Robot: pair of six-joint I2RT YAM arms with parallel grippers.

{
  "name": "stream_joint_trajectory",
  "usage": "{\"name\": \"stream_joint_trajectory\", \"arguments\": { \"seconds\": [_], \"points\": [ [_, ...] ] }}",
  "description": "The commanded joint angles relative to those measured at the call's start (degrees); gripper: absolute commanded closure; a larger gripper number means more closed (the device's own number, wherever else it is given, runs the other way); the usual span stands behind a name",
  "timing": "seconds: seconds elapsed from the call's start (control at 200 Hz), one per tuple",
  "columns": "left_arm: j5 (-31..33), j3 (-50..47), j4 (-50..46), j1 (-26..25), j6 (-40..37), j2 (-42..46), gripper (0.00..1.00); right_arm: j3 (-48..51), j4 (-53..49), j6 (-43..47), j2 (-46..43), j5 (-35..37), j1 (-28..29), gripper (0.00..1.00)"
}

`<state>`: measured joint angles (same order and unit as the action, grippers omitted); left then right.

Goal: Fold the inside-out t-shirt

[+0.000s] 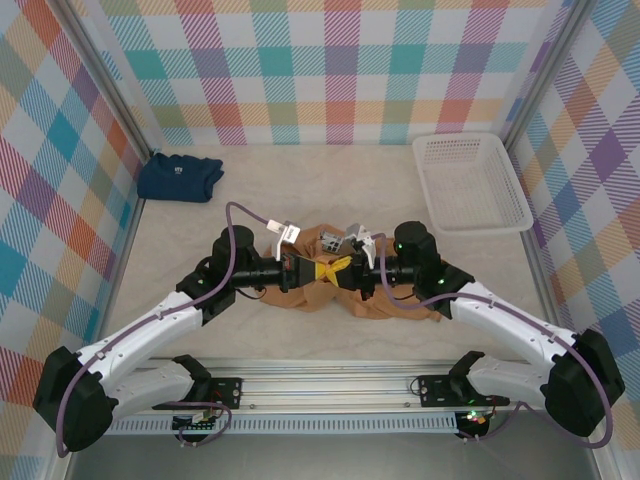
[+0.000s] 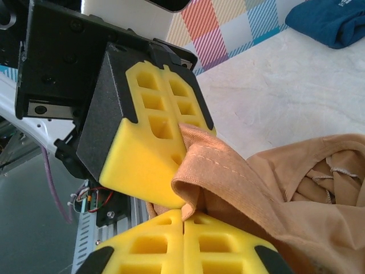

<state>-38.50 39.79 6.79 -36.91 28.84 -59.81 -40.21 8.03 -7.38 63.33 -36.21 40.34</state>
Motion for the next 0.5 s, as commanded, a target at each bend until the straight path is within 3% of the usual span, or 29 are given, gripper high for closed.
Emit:
{"name": "stream_joint_trajectory", "arguments": {
  "seconds": [0.0,0.135,0.33,0.495],
  "points": [
    [-0.09,1.34,-0.84,0.6,-1.54,0.92,1.0,-1.12,1.69,0.49,-0.81,-2.25,0.0,1.0],
    [1.68,1.57,-2.64,0.61,-2.66,1.08,1.0,-1.27,-0.96,1.34,-2.52,-0.55,0.0,1.0],
    [5.94,1.89,-8.45,0.61,-7.78,2.86,0.66,-3.23,-5.67,1.4,-4.44,0.45,-0.18,1.0],
    [6.65,0.49,-8.92,-0.28,-10.96,3.87,0.51,-6.35,-7.86,-1.44,-3.09,-1.21,-0.17,1.0]
  ]
}}
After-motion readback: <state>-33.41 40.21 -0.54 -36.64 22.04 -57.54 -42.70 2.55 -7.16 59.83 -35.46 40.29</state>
